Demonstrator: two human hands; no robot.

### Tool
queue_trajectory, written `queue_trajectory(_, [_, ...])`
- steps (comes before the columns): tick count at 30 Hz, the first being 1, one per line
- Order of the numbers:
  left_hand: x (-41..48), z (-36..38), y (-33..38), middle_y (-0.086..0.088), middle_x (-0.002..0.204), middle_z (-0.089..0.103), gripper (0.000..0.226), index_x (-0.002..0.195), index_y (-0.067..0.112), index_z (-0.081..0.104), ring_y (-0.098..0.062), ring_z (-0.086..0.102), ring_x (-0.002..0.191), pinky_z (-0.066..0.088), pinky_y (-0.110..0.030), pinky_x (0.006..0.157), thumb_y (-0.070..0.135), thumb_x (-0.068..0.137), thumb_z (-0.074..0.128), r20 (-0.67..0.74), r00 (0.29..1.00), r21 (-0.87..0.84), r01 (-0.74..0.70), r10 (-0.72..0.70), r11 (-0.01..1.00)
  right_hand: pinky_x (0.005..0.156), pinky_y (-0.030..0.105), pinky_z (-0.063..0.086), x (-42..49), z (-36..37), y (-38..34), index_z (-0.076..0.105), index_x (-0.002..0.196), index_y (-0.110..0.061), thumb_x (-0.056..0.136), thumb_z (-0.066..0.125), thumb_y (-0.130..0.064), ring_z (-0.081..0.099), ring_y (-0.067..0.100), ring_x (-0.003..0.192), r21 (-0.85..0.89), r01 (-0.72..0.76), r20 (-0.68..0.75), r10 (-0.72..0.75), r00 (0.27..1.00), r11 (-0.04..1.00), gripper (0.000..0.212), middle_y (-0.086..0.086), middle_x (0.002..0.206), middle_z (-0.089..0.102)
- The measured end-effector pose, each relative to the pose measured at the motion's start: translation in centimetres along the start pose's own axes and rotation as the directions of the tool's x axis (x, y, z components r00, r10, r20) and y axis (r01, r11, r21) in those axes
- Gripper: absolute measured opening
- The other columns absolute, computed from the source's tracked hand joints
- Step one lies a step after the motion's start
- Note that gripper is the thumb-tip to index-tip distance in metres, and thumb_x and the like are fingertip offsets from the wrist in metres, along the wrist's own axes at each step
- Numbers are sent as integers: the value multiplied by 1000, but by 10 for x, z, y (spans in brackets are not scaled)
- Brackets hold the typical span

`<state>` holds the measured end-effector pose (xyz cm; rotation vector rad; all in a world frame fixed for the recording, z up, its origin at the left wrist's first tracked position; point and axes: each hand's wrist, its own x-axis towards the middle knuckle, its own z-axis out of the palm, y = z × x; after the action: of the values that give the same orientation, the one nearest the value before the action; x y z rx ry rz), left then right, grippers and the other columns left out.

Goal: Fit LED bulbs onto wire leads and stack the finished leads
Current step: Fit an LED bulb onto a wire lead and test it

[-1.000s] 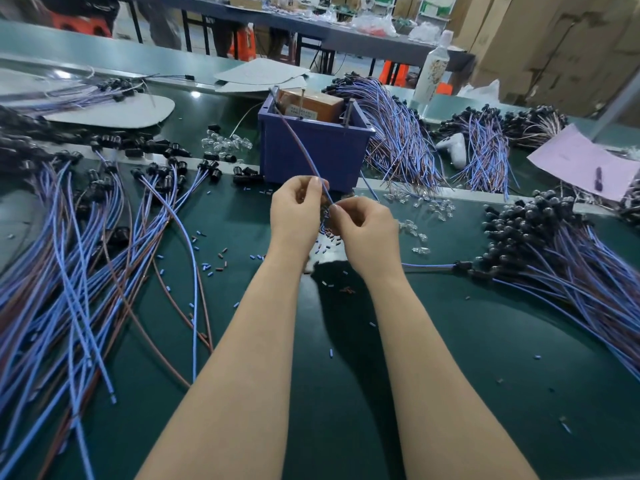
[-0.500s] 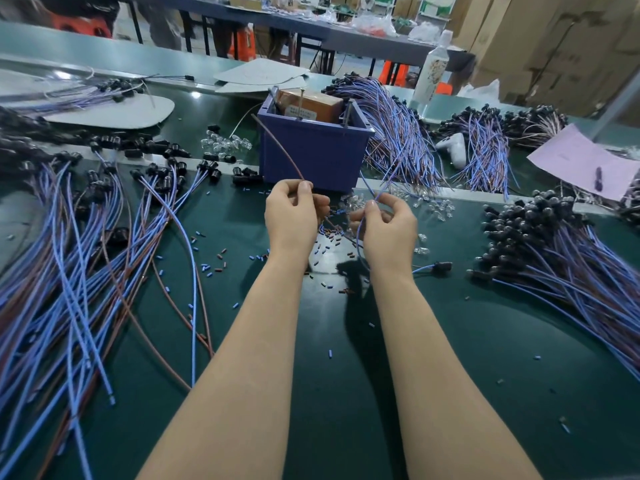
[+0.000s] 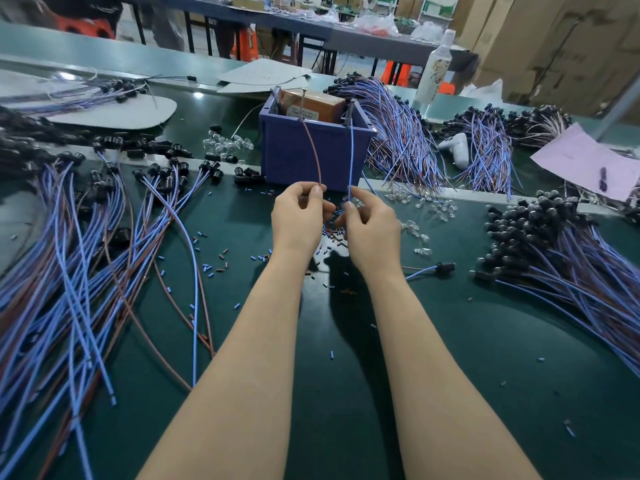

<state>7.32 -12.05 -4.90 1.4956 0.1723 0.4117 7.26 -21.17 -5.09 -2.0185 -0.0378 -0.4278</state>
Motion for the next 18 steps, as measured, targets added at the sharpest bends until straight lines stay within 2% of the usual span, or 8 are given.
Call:
queue_trajectory(6, [0, -1, -2, 2, 66, 63, 15, 95, 9, 60, -10, 62, 64, 55, -30, 75, 11, 97, 46, 3, 1000, 5, 2, -2, 1000, 94, 41, 48, -2, 0, -2, 58, 126, -8, 94, 50, -11, 65, 25, 96, 7, 6, 33, -6, 999, 1000, 33, 13, 102, 70])
queue_trajectory(13, [-1, 0, -1, 1, 69, 64, 14, 95, 11, 61, -15, 63, 72, 55, -34, 79, 12, 97, 47, 14, 1000, 5, 10, -10, 1000, 93, 32, 48, -4, -2, -4, 59, 124, -9, 95, 51, -13, 63, 20, 99, -26, -3, 46, 4, 999, 1000, 31, 9, 107, 69])
queue_trajectory(16, [-1, 0, 2, -2, 84, 67, 15, 98, 9, 64, -13, 62, 80, 54, -28, 79, 12, 96, 49, 29, 1000, 11, -9, 9, 1000, 86, 29, 47, -5, -7, -10, 66, 109, -8, 94, 53, -14, 64, 21, 94, -57, 14, 68, -10, 998, 998, 21, 7, 98, 70])
queue_trajectory(18, [-2, 2, 9, -4, 92, 67, 18, 103, 5, 65, -11, 61, 80, 53, -18, 70, 12, 97, 49, 87, 996, -36, -1, 4, 999, 79, 28, 47, -6, -11, -17, 68, 100, -9, 94, 54, -15, 64, 19, 86, -57, 56, 117, -49, 992, 997, 17, 3, 89, 70])
